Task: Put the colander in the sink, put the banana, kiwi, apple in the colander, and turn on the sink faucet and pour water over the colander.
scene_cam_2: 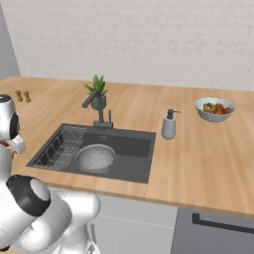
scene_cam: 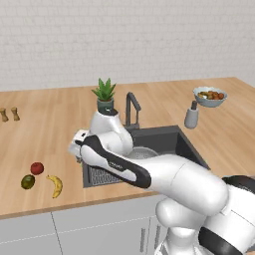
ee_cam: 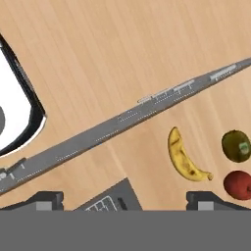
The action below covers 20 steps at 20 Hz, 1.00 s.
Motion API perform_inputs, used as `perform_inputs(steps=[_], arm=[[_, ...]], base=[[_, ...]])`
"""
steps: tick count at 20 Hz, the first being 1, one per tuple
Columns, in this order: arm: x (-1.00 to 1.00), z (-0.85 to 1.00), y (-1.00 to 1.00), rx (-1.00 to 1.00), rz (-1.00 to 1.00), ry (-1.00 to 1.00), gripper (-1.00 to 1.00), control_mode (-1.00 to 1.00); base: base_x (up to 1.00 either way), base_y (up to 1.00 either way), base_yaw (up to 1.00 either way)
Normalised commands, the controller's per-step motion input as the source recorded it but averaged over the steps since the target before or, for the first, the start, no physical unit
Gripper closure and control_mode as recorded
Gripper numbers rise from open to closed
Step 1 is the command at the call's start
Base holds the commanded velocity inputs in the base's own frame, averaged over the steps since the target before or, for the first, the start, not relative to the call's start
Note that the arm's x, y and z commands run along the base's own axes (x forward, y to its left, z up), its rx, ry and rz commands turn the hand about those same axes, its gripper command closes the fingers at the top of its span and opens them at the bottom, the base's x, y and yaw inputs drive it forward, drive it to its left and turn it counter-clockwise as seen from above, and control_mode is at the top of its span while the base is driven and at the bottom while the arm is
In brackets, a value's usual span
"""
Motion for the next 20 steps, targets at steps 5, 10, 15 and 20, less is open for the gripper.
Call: perform_inputs(steps=[5,10,15,20], arm=[[0.22,-0.38,0.61,-0.04,0.15,0.06,-1.00,-1.00],[0.02,-0.45,0.51,-0.13,0.12,0.00,-1.00,-1.00],[0.03,-0.53,0.21,-0.18,0.00,0.00,-1.00,-1.00],[0.02,-0.46,0.00,-0.12,0.00,0.00,-1.00,-1.00]], base=[[0.00,0.00,0.00],[0.00,0.00,0.00],[0.00,0.00,0.00],[0.00,0.00,0.00]])
